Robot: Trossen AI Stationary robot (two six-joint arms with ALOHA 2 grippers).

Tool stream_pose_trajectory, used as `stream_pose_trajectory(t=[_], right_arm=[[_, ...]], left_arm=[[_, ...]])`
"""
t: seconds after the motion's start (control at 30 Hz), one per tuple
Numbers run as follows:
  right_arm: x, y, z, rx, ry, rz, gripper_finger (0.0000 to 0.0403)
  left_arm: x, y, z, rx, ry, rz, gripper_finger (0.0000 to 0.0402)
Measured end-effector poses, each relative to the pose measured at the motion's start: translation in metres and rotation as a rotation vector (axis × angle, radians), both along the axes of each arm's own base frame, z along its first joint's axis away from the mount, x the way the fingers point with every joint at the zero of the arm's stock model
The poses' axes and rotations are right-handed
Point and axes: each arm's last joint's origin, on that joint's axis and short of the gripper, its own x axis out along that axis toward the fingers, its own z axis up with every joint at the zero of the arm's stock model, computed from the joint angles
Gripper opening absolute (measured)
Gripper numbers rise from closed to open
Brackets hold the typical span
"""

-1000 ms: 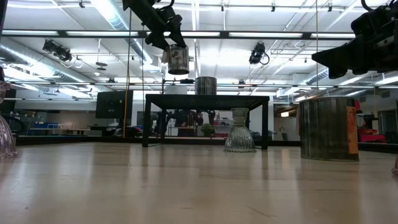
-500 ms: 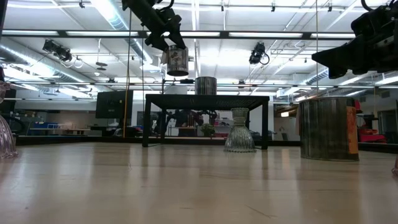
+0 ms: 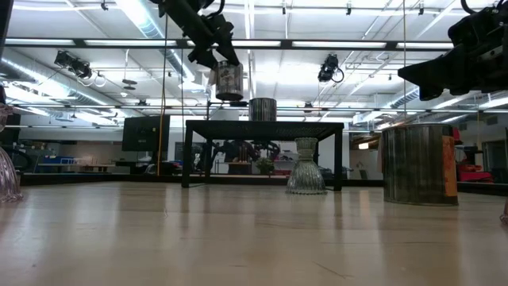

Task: Pick & Place candle stick holders
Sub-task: Put the bottom silver scented candle on the shelf

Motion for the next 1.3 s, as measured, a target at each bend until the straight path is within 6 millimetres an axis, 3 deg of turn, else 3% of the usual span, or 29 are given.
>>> stream_pose_trajectory(t=[0.37, 0.67, 0.97, 1.3], right_arm=[[0.000, 0.000, 0.000, 0.000, 0.001, 0.000, 0.0020], [0.000, 0.000, 0.000, 0.000, 0.001, 0.000, 0.0020], [0.000, 0.000, 0.000, 0.000, 0.001, 0.000, 0.0020], [0.000, 0.000, 0.000, 0.000, 0.001, 0.000, 0.0020]], left_arm=[[0.012, 0.012, -0.021, -0.028, 0.056, 0.030, 0.0366], [0.012, 0.015, -0.027, -0.048, 0.081, 0.039, 0.0366], [0.015, 0.014, -0.050, -0.086, 0.090, 0.044, 0.0366], [0.016, 0.016, -0.052, -0.062, 0.074, 0.043, 0.0366]])
